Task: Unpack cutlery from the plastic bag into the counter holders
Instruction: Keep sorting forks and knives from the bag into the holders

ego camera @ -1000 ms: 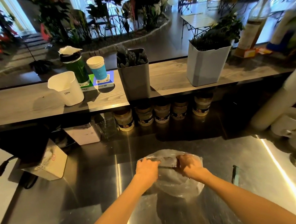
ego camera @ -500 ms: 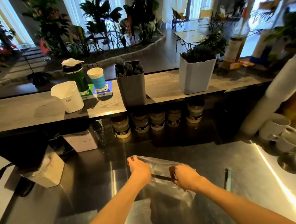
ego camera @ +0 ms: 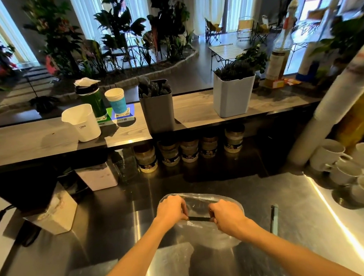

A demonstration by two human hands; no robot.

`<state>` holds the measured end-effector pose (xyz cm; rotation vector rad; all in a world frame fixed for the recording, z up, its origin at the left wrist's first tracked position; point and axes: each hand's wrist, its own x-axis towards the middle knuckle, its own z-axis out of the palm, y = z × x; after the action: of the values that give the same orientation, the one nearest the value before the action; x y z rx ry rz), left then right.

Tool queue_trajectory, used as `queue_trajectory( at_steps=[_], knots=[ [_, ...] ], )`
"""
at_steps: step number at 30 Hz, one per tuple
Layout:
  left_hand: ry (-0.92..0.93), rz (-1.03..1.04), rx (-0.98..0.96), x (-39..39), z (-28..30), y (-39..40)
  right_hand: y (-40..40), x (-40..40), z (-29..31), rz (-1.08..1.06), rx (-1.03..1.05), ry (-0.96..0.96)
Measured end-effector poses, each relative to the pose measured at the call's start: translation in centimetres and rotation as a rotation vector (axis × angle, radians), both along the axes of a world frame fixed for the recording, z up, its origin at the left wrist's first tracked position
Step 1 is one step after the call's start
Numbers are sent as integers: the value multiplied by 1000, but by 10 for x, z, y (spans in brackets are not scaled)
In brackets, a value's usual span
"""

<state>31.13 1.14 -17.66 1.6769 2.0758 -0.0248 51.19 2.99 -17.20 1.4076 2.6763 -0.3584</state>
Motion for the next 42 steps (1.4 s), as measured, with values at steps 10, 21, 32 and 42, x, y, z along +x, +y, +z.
queue_trajectory(
  at_steps=[10, 21, 32, 42],
  knots=[
    [-379, 34, 37, -13, 3, -8, 6, 10, 10, -104, -285, 382],
    [-790, 153, 367, -28, 69, -12, 33, 9, 58, -158, -478, 867],
    [-1182, 306, 294, -59, 117, -6, 63, -14, 153, -166, -314, 1053],
    [-1406, 369, 487, -52, 159, 14, 79, -49, 195, -317, -532, 1521]
  ],
)
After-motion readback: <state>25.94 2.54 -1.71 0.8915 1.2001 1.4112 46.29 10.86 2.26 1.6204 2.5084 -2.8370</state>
